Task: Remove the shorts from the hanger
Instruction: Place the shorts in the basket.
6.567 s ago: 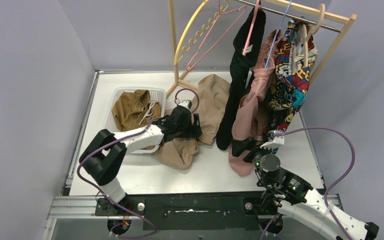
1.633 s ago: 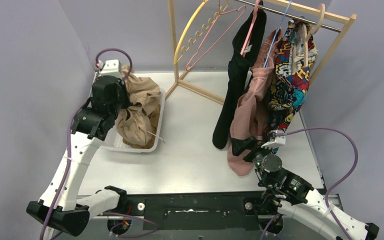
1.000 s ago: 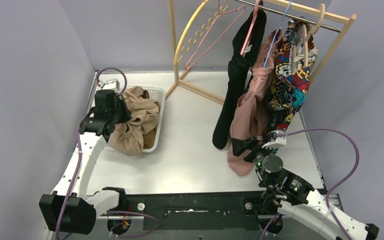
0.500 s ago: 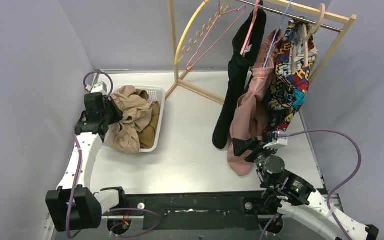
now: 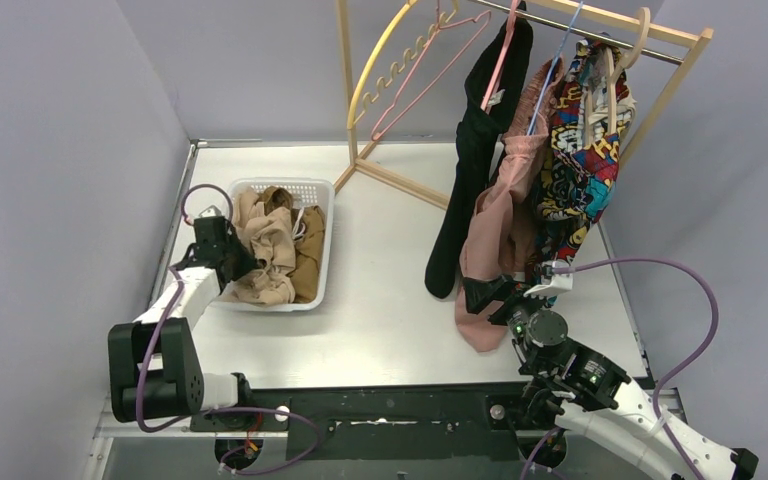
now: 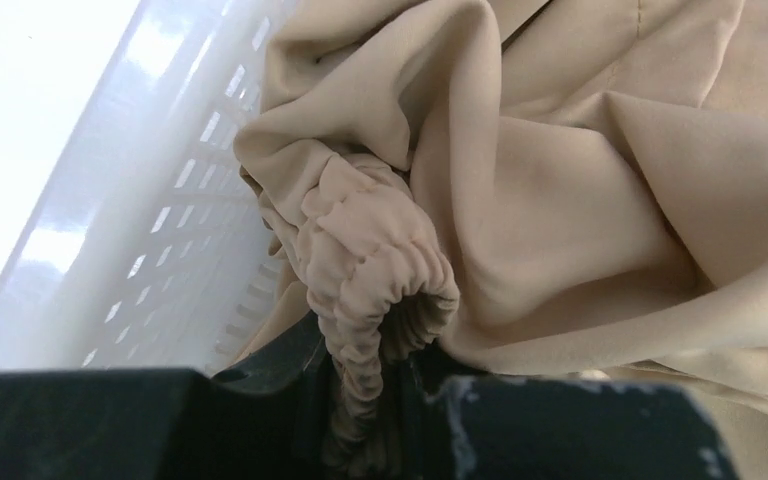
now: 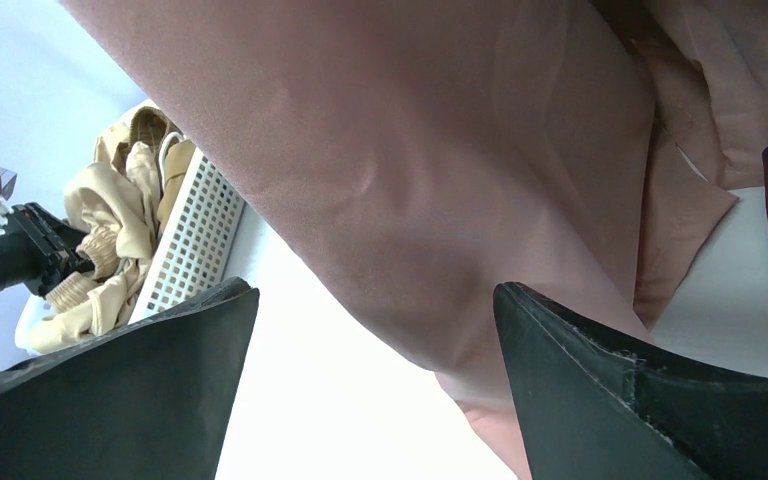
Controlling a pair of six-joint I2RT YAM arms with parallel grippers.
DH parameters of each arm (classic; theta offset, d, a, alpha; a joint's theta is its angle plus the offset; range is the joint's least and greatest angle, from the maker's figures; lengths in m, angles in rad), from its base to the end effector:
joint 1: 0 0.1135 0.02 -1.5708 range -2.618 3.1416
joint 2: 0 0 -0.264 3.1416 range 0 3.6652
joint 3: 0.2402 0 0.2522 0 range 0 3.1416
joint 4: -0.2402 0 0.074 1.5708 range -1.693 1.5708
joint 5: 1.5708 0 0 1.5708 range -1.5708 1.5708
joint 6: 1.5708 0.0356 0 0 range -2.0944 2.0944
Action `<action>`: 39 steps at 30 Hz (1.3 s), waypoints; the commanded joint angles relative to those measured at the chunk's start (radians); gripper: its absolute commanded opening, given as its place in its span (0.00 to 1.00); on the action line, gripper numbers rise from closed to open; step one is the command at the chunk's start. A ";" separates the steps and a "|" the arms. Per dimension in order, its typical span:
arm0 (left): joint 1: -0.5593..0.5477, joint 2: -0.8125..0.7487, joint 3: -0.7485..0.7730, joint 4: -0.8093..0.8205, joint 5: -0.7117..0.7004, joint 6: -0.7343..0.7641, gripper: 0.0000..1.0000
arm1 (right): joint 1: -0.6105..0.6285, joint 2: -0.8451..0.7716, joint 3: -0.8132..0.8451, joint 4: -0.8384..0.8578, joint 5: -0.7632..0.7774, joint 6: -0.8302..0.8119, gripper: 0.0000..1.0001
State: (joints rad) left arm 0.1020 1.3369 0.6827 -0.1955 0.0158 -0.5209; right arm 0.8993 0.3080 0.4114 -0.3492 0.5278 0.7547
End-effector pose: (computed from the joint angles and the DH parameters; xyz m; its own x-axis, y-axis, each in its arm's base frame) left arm 0.2608 0.0261 0.1865 -0.6026 -0.5619 -0.5667 -0.4511 0.8256 -0.3389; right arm 0.0809 0.0730 0.2530 -0.3654 0.4915 -0.7905 -0.1676 0.8007 0.5752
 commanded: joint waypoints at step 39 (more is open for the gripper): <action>-0.229 0.168 0.253 -0.197 0.019 0.072 0.40 | 0.005 0.007 0.064 0.031 0.032 -0.002 0.92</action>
State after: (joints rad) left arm -0.1310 1.4033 1.0737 -0.4156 0.0475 -0.4011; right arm 0.8993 0.3050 0.4183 -0.3420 0.5350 0.7452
